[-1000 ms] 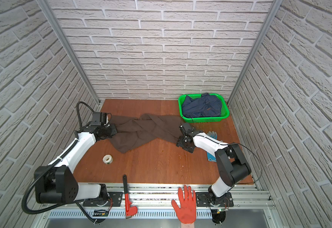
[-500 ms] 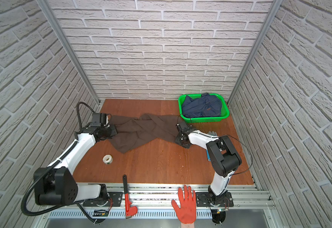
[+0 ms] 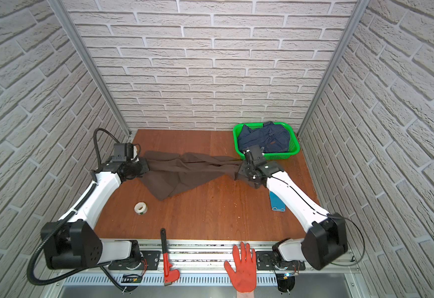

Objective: Fold and stack the trousers
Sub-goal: Flatten out the trousers at the center of the table.

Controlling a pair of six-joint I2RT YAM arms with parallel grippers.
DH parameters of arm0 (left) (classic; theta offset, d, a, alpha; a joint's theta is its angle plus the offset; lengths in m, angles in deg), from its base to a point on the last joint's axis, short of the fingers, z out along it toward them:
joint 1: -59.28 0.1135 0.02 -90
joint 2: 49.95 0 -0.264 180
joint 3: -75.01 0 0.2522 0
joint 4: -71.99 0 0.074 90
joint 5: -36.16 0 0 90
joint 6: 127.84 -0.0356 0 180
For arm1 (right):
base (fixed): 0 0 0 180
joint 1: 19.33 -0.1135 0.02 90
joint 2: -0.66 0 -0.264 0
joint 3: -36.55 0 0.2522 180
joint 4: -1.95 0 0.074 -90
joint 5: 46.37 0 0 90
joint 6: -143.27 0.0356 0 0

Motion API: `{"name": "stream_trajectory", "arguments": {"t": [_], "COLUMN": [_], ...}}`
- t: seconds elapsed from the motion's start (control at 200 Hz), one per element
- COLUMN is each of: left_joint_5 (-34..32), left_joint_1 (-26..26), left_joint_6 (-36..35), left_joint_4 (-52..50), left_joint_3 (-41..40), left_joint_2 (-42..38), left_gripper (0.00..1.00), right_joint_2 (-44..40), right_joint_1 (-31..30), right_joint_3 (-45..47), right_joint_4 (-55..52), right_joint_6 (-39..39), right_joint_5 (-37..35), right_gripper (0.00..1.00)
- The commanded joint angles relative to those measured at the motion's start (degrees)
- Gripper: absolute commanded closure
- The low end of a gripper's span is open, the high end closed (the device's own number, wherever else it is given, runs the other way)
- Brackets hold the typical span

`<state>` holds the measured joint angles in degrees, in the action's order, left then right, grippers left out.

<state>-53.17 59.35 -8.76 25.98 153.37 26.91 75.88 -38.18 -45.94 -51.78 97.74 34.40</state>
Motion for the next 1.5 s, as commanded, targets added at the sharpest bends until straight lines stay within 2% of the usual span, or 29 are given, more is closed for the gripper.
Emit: {"name": "stream_trajectory", "arguments": {"t": [0.0,0.125,0.285,0.41,0.505,0.64,0.79,0.835,0.91,0.96,1.02,1.17,1.245,1.495], "left_joint_5": [0.1,-0.2,-1.0,-0.7,0.1,1.8,3.7,4.2,5.2,6.1,6.2,5.3,5.2,2.8], "left_joint_1": [0.4,0.0,0.4,1.5,2.5,3.5,4.2,4.2,4.2,4.2,3.8,2.9,2.9,2.3], "left_joint_6": [-1.9,-3.0,-4.0,-4.9,-5.8,-6.8,-6.7,-6.6,-5.9,-5.8,-6.2,-5.9,-4.7,-2.7], "left_joint_4": [0.5,-2.2,-4.0,-5.0,-5.4,-9.7,-16.9,-18.4,-19.3,-19.2,-18.2,-4.8,-0.1,5.8], "left_joint_3": [7.5,15.6,21.8,27.9,34.9,52.3,78.2,84.7,90.0,88.0,80.7,47.7,34.7,7.0], "left_joint_2": [2.5,5.6,7.3,10.5,14.7,22.6,32.6,35.4,37.0,36.2,33.2,19.6,14.2,-0.5], "left_gripper": [1.0,1.0,1.0,1.0,1.0,1.0,1.0,1.0,1.0,1.0,1.0,1.0,1.0,1.0], "right_joint_2": [-3.4,-3.2,-0.6,5.0,10.6,19.9,32.9,33.7,30.8,27.7,24.4,16.0,10.2,-4.7], "right_joint_1": [3.9,7.7,11.2,13.0,13.9,15.1,17.1,17.9,18.9,19.4,20.0,21.6,22.7,25.8], "right_joint_3": [-4.0,-11.4,-18.2,-24.9,-34.5,-55.1,-87.2,-90.2,-85.5,-79.3,-71.3,-49.8,-37.2,-6.5], "right_joint_4": [-7.3,-11.3,-12.4,-11.6,-11.7,-13.9,-18.7,-17.1,-12.5,-10.2,-8.4,-4.5,-1.3,-0.4], "right_joint_6": [-4.4,-6.2,-7.0,-6.9,-6.2,-5.3,-2.6,-1.1,-0.4,-0.9,-2.2,-5.1,-5.7,-9.6], "right_joint_5": [-3.0,-0.1,2.4,5.5,7.1,8.6,12.5,13.5,13.2,12.3,11.7,11.3,11.4,9.8], "right_gripper": [0.95,0.95,0.94,0.94,0.94,0.95,0.95,0.95,0.95,0.95,0.95,0.94,0.95,0.94]}}
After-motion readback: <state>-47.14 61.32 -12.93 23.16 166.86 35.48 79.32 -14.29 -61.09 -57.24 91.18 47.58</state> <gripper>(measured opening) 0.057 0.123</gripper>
